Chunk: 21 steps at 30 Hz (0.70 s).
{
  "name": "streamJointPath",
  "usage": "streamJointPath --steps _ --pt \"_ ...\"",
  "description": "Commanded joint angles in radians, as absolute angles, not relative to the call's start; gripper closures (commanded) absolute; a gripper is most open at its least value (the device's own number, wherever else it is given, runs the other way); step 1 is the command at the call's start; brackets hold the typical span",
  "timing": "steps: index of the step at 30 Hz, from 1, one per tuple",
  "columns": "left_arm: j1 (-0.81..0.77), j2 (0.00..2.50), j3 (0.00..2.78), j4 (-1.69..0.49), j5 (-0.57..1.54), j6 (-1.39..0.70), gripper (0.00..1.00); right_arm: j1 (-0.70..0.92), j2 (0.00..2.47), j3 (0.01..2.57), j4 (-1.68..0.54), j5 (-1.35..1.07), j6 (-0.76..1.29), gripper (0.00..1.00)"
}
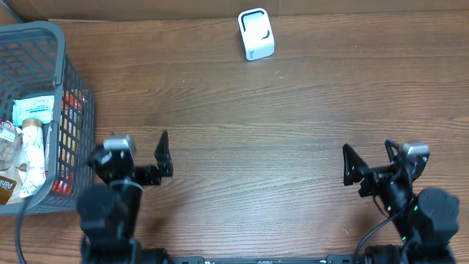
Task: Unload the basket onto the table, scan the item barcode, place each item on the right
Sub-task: 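Raise both arms and reach the left gripper into the grey basket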
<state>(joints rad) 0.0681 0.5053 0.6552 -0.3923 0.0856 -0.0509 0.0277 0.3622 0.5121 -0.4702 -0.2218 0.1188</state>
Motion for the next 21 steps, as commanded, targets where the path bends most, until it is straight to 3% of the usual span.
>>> streamJointPath --steps 1,14,21 --pt "0.072 0.660 0.858 -0.474 0.155 0.033 0.00 0.033 0.466 0.648 -0.509 -0.262 0.070 0.00" --pt "0.073 1.409 1.920 -1.271 0.260 0.160 0.00 0.033 0.977 1.243 -1.024 -0.271 0.070 0.00" --pt "0.073 1.588 2.157 -1.351 0.252 0.165 0.00 0.033 1.081 1.314 -1.080 -0.310 0.081 0.00"
